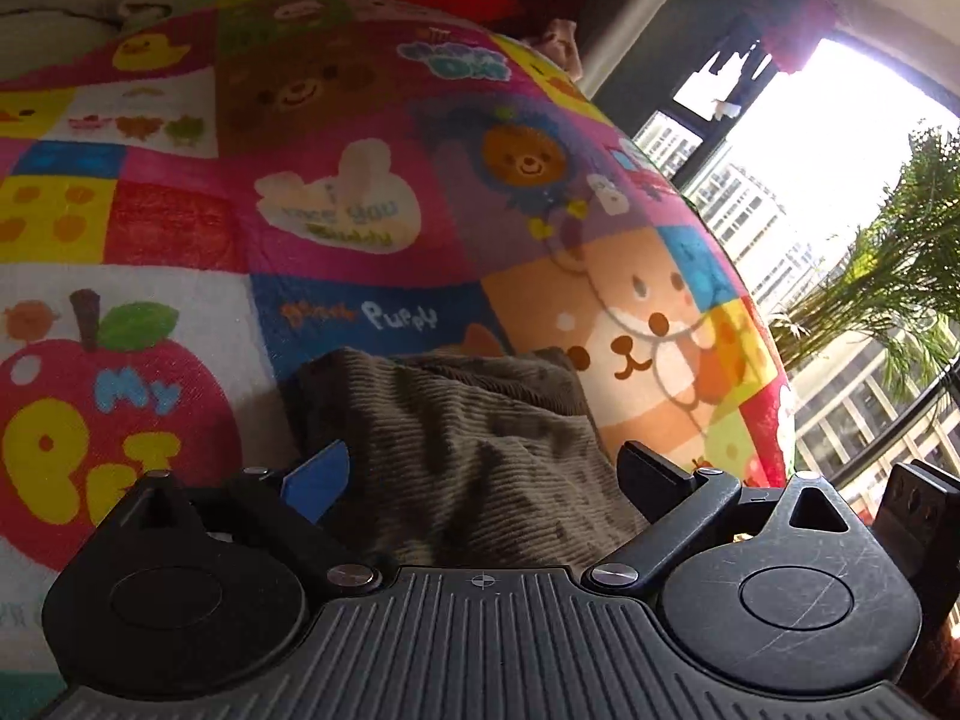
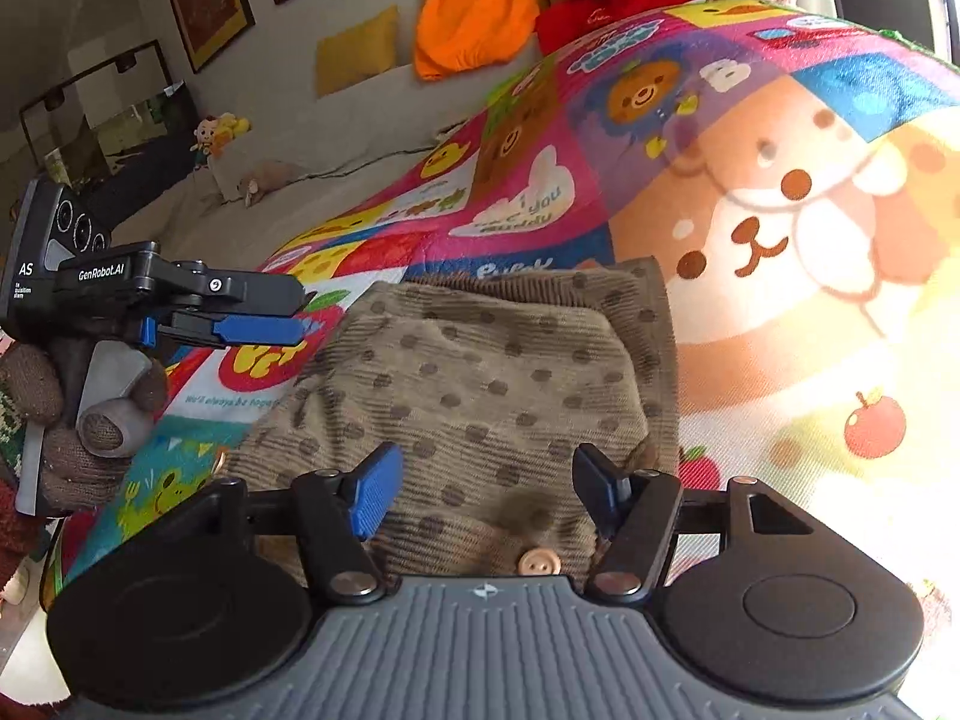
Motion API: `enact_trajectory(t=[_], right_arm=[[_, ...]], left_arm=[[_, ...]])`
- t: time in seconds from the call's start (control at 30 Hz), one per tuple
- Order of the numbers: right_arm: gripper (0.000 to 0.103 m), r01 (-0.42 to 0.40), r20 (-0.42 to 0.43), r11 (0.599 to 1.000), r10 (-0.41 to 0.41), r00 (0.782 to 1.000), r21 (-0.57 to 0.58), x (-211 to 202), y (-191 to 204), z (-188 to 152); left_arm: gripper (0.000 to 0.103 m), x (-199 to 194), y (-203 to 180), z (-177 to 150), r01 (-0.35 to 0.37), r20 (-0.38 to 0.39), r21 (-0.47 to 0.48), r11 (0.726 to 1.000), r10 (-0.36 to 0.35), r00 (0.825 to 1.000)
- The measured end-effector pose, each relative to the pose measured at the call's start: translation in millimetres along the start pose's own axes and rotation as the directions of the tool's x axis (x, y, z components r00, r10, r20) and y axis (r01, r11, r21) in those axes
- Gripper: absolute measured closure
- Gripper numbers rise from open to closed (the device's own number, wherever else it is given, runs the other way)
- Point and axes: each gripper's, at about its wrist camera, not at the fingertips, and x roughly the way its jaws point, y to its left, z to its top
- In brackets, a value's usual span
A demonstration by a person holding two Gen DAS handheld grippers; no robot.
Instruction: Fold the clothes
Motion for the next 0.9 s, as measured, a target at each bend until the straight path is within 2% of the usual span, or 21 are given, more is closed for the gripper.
enact_trajectory(t=[0.1,0.2,0.37,0.53,0.57,0.6,0.63,0.67,0.7,0.77,0.83,0.9], right_arm=[[0.038,0.039,0.032,0.998,-0.04,0.999,0.046,15,-19,25],[0.033,0.076,0.062,0.993,-0.082,0.995,0.093,30,-38,49],[0.033,0.113,0.026,0.984,-0.118,0.993,0.141,82,-62,74],[0.032,0.059,-0.01,0.988,-0.058,0.998,0.145,112,-61,81],[0.04,0.058,-0.007,0.989,-0.057,0.998,0.134,111,-57,79],[0.054,0.063,-0.007,0.989,-0.062,0.998,0.131,110,-57,78],[0.058,0.068,-0.008,0.989,-0.067,0.998,0.128,110,-56,77],[0.065,0.073,-0.008,0.989,-0.072,0.997,0.125,109,-55,76],[0.074,0.078,-0.008,0.989,-0.077,0.997,0.122,108,-54,76],[0.08,0.077,-0.006,0.988,-0.077,0.997,0.135,106,-56,76],[0.086,0.078,-0.007,0.988,-0.077,0.997,0.133,106,-57,78],[0.092,0.082,-0.008,0.988,-0.081,0.997,0.129,106,-57,80]], left_arm=[[0.004,19,13,11,-0.017,-0.056,-0.066,0.998,0.013,0.998],[0.004,41,24,11,-0.032,-0.107,-0.134,0.99,0.017,0.994],[0.004,53,17,17,-0.056,-0.091,-0.088,0.995,0.048,0.995],[0.005,64,6,21,-0.096,-0.075,-0.023,0.995,0.094,0.993],[0.008,65,4,21,-0.11,-0.071,-0.004,0.994,0.109,0.991],[0.02,66,1,21,-0.123,-0.067,0.014,0.992,0.124,0.99],[0.028,67,-2,20,-0.137,-0.063,0.033,0.99,0.139,0.988],[0.03,68,-5,20,-0.15,-0.059,0.051,0.987,0.153,0.986],[0.036,69,-6,22,-0.149,-0.053,0.059,0.987,0.152,0.987],[0.043,70,-7,27,-0.146,-0.041,0.073,0.987,0.15,0.988],[0.055,71,-8,33,-0.144,-0.028,0.087,0.986,0.147,0.989],[0.061,72,-10,38,-0.141,-0.016,0.101,0.985,0.144,0.99]])
